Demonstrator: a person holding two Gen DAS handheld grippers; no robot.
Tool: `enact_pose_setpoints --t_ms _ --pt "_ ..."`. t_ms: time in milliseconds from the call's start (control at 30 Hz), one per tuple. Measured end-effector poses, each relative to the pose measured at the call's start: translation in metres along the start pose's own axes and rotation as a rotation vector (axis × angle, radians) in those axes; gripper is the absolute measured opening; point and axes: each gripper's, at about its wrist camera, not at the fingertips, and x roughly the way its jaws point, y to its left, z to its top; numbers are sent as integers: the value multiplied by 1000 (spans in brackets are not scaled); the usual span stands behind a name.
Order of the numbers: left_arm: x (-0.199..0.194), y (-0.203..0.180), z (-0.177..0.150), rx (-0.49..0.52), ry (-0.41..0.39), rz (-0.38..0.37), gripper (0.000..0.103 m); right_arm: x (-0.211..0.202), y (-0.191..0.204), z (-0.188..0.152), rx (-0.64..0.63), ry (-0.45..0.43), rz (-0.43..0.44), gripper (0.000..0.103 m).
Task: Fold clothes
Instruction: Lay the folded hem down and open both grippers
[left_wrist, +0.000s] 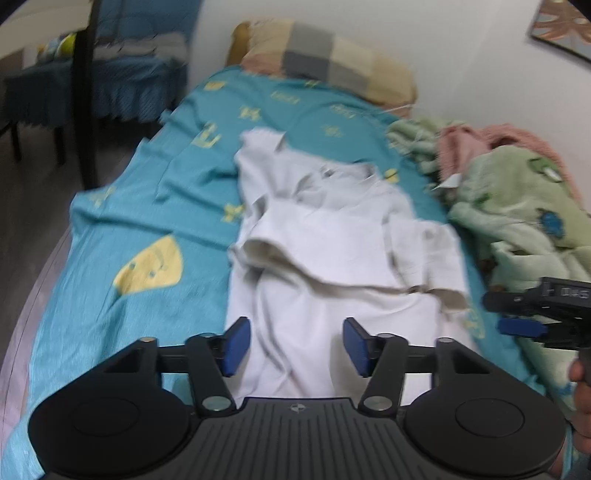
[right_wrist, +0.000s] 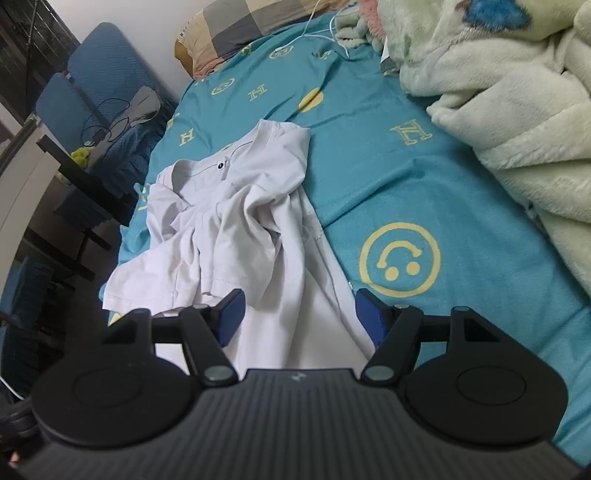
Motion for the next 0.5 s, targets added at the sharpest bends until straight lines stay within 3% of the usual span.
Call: enact_pose_setpoints --t_ms 167,233,300,400,500 --pt "13 14 -2 -83 35 -7 29 17 5 -2 -32 15 1 61" --pt "18 20 -3 -116 49 -10 13 27 8 -3 -50 43 8 59" --pt "17 22 -2 -133 38 -9 5 39 11 -6 -77 78 8 39" --pt "5 24 2 -155 0 -14 4 48 16 -9 -120 103 -12 8" --pt "-7 25 5 -173 -29 -4 3 37 18 -10 -141 59 -72 5"
